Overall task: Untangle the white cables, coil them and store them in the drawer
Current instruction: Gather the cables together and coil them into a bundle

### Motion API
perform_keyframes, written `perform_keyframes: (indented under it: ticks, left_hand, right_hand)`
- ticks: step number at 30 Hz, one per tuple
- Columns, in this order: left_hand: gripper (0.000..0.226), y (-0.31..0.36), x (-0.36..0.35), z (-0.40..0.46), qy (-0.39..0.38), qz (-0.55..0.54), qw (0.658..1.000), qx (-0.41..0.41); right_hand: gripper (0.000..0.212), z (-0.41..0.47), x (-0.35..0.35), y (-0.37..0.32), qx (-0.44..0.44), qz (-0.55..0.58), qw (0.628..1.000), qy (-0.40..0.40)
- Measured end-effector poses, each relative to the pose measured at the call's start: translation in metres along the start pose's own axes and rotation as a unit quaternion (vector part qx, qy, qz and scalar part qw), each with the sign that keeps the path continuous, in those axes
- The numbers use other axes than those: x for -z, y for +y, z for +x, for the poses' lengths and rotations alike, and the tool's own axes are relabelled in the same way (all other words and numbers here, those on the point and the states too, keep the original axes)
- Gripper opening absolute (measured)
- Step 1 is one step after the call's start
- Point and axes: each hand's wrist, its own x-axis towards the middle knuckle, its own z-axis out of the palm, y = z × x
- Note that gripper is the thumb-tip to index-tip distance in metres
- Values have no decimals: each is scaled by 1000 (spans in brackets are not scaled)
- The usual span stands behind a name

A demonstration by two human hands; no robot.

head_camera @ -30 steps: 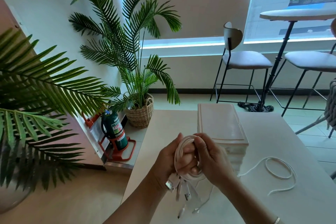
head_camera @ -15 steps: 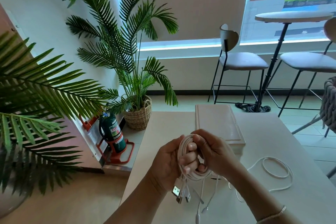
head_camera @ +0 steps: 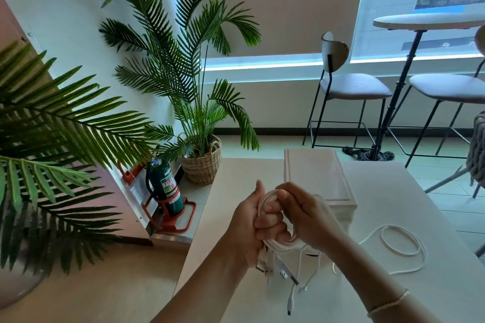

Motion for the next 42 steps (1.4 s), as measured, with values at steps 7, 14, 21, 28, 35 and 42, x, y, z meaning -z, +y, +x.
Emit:
perform_keyframes:
  ticks: [7,14,21,28,35,42]
  left_hand:
    - [67,7,-7,5,172,27,984,-44]
    - [43,7,-7,1,158,73,982,-75]
    - [39,6,-10,5,140,89,982,-88]
    - [44,7,-12,7,104,101,983,-113]
    - [53,17,-8,9,107,65,984,-131]
    - [52,20,-8,8,130,87,978,-141]
  right_hand:
    - [32,2,-18,8,-108,299,948,-2]
    - [36,4,-20,12,-170,355,919,-8]
    - [44,10,-30,20,-152,181,968,82]
    - [38,10,-28,16,-156,243,954,74]
    - [41,1,-32,17,-181,316,929,70]
    - [32,1,-32,18,-169,259,948,71]
